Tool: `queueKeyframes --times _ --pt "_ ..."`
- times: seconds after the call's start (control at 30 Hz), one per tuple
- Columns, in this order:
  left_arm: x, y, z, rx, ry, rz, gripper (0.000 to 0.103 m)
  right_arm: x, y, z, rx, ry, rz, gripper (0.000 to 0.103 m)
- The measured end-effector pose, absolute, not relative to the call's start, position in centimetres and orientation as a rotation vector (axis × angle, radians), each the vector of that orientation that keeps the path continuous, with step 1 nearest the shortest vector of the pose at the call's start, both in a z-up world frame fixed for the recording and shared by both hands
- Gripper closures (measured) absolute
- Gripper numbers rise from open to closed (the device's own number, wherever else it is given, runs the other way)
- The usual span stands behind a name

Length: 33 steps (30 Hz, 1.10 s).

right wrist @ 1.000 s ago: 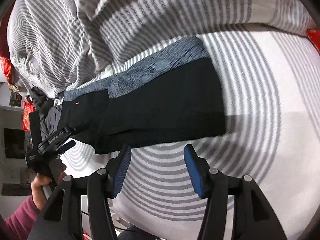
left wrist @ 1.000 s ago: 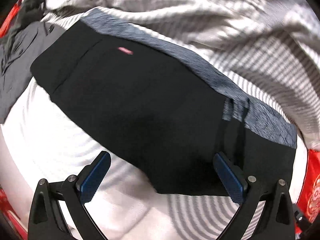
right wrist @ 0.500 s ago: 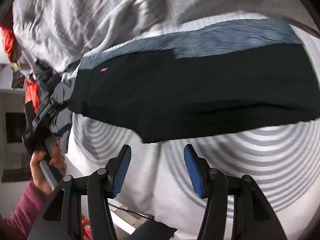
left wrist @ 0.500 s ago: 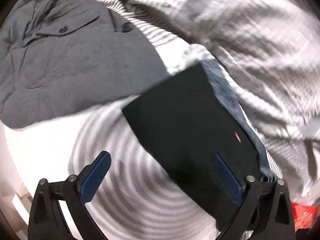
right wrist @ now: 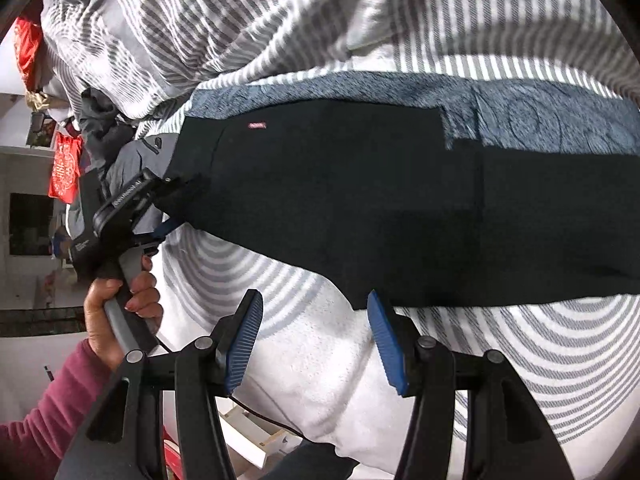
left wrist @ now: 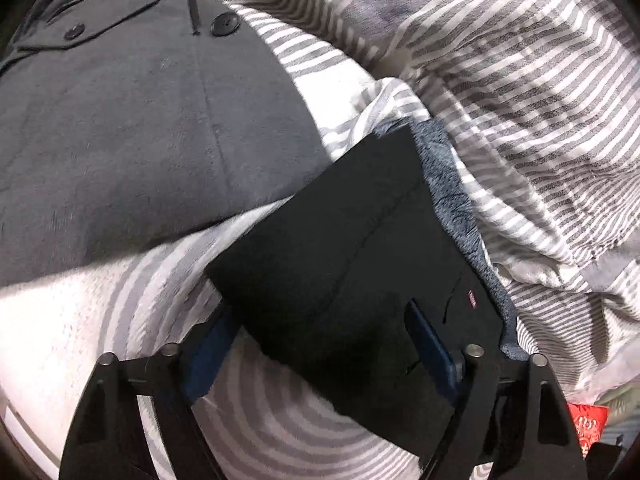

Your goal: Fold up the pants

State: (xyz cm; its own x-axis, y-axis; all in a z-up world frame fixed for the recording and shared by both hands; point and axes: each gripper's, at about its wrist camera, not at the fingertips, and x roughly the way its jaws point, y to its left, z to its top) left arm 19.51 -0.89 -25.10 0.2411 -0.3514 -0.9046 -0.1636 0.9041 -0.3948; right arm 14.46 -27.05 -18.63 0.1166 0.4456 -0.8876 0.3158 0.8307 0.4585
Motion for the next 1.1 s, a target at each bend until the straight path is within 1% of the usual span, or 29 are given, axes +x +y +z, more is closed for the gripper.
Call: queueKeyframes --times 0.03,0.1,0.13,0.17,0.27,0.4,0.47,0.53,0.63,0.9,1.0,1.1 --pt "19.8 -1.1 -25.3 -0.432 1.346 -0.127 0.042 14.8 -27.0 -18.6 0.64 1.48 0.108 0.044" --pt "19.5 -0.8 -25.0 -0.421 1.335 -0.119 0.049 15.7 -27.0 -18.3 0.633 1.471 0.12 0.044" --pt "19.4 -0.8 -24.9 -0.408 1.324 -0.117 0.057 16.3 -27.0 -18.2 0.627 1.465 0.124 0.044" --pt "19.4 -0.8 -24.7 -0.395 1.315 -0.12 0.062 16.7 -27.0 -18.1 0.623 1.46 0.129 0.044" --pt "18.9 -1.4 -23.4 -0.313 1.268 -0.141 0.071 18.7 -27.0 -17.7 0.621 1.45 0.152 0.044" --pt "18.0 -3.7 -21.5 -0.133 1.191 -0.162 0.073 22.4 -26.3 -17.2 0.606 1.454 0.209 0.044" --pt "17.4 -4.5 -20.7 -0.061 1.153 -0.168 0.073 24.6 -25.6 -17.1 0.606 1.463 0.241 0.042" --pt "17.1 -5.3 -20.3 -0.008 1.125 -0.169 0.073 27.2 -24.6 -17.0 0.61 1.477 0.278 0.033" --pt "16.5 -6.5 -20.0 0.071 1.083 -0.177 0.073 30.5 -22.7 -17.5 0.614 1.506 0.338 0.028" --pt "15.1 -8.4 -19.2 0.224 0.994 -0.238 0.073 36.6 -14.7 -20.5 0.52 1.624 0.499 0.028" --pt "14.6 -8.8 -19.0 0.257 0.972 -0.257 0.073 38.0 -12.4 -21.1 0.481 1.652 0.557 0.028" --pt "14.3 -9.1 -18.9 0.284 0.952 -0.271 0.073 39.2 -10.0 -22.5 0.423 1.723 0.603 0.028"
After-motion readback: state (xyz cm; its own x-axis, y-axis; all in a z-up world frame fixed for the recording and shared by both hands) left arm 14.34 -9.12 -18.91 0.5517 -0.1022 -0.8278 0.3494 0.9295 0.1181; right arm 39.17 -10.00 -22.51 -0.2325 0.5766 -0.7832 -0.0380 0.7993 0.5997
